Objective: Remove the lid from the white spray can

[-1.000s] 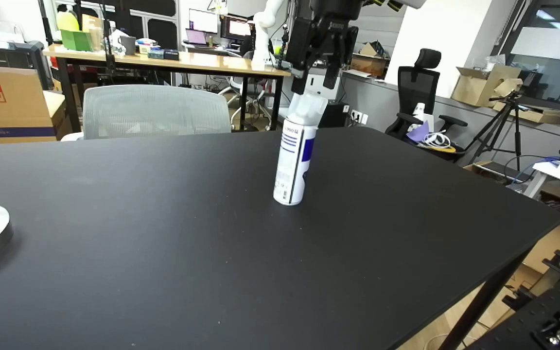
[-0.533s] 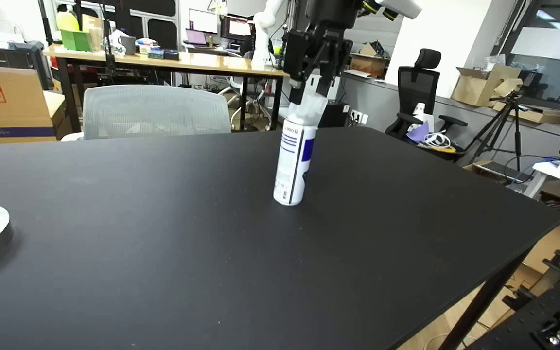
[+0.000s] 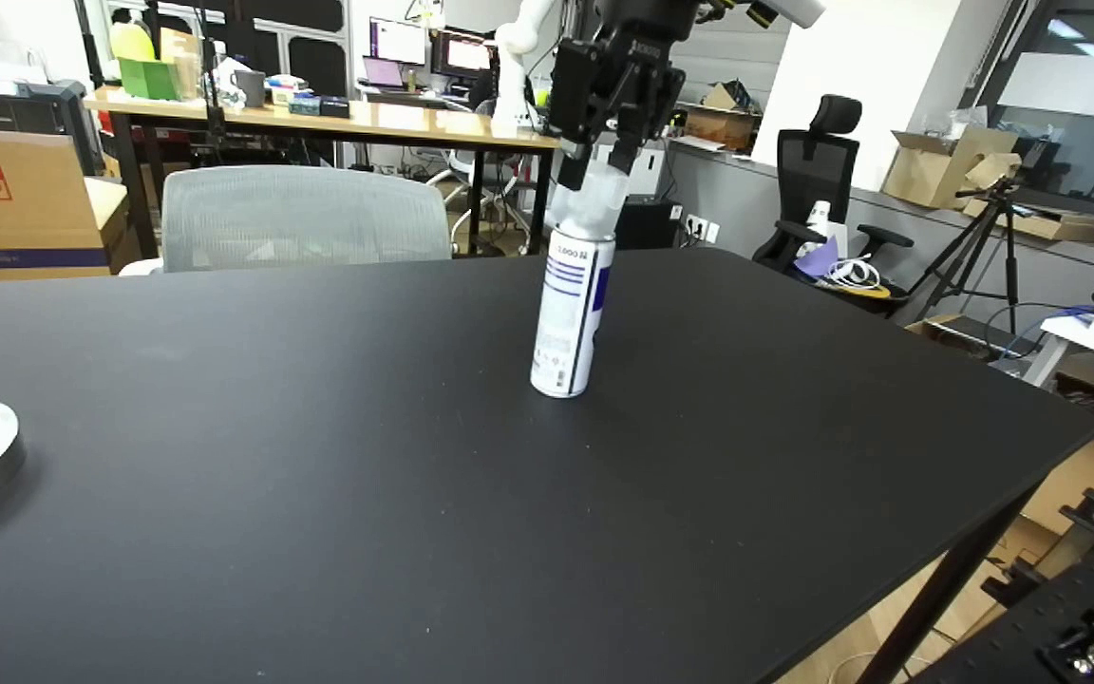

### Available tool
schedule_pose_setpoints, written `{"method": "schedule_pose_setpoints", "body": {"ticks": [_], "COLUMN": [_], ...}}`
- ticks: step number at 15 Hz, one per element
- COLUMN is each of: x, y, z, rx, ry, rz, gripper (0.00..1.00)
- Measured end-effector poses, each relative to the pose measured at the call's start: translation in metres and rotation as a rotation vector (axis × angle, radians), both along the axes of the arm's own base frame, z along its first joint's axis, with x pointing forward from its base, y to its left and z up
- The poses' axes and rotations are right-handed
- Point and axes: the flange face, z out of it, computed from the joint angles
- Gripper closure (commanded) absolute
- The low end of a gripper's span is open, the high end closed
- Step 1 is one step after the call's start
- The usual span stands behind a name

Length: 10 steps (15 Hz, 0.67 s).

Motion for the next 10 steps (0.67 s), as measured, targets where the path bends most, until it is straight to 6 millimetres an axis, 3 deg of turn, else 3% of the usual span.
{"method": "schedule_pose_setpoints", "body": {"ticks": [6, 10], "x": [-0.007, -0.014], "y": [0.023, 0.047], "z": [0.025, 0.021], "rx": [0.007, 0.001], "ry": [-0.022, 0.008], "rz": [0.057, 0.119], "gripper": [0.60, 0.60]}}
